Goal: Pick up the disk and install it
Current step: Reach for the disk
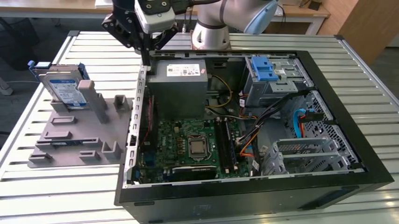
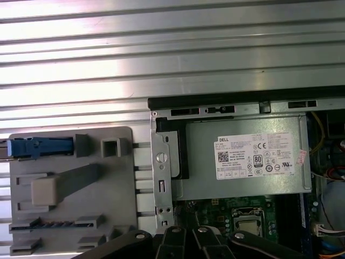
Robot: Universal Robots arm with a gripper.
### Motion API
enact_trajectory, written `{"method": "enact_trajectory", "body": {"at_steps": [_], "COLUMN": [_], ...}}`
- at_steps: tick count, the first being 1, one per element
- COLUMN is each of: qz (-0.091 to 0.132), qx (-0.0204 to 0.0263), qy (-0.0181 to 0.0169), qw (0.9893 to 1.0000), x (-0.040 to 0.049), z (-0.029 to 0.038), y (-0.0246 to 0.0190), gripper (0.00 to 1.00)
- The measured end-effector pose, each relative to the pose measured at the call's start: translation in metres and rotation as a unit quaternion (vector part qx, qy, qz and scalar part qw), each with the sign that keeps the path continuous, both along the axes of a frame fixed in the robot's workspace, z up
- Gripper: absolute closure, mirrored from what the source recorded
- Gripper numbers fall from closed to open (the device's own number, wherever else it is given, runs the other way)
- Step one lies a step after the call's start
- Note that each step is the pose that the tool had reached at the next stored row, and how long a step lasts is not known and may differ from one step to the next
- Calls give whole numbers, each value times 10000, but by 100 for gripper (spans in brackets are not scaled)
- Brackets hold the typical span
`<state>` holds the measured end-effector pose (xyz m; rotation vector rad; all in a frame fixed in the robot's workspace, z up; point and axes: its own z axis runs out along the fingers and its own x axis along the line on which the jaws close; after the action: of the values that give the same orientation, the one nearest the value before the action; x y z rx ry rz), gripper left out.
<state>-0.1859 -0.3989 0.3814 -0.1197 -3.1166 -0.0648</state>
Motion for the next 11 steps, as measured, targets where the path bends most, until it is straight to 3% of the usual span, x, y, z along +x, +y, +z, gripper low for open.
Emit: {"method": "enact_trajectory", "body": {"at_steps": [11], "qz": [0], "qx": [0], "qy": [17], "qw": [10000], "x": [-45], "z": [-9], "y": [0], "gripper": [89]}}
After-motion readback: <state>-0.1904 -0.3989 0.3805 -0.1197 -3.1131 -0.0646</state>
